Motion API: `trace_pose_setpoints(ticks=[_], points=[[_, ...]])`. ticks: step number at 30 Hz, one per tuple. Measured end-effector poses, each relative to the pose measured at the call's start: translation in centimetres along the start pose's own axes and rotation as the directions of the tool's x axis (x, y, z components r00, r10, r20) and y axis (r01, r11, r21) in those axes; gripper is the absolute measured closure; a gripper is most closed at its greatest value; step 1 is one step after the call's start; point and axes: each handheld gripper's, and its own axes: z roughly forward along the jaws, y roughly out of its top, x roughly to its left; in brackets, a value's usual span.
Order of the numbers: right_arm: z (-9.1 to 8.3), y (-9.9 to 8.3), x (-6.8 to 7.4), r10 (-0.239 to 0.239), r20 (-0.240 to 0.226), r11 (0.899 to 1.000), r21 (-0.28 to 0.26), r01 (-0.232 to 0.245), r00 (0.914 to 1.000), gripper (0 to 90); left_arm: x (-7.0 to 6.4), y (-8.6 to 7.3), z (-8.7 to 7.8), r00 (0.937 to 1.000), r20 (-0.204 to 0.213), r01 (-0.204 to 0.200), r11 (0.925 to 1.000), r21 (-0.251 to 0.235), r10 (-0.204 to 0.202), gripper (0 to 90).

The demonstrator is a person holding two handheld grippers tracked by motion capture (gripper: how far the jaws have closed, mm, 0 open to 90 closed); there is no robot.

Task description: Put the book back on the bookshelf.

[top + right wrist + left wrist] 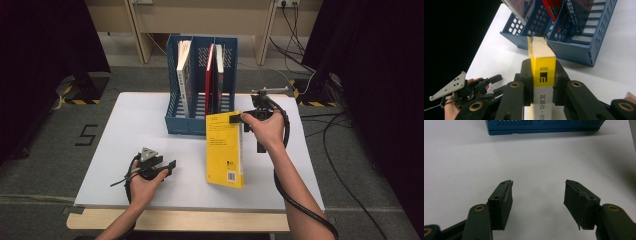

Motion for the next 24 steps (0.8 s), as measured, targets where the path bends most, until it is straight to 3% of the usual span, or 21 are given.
trace_pose_setpoints(ticks=[24], points=[[-1.7,0.7,-0.2,-0.008,0.014,0.999,-0.045,0.009,0.9999,76.1,-0.1,0.0,0.0,1.0000,-0.001,-0.007,1.0000,-0.002,0.007,39.0]])
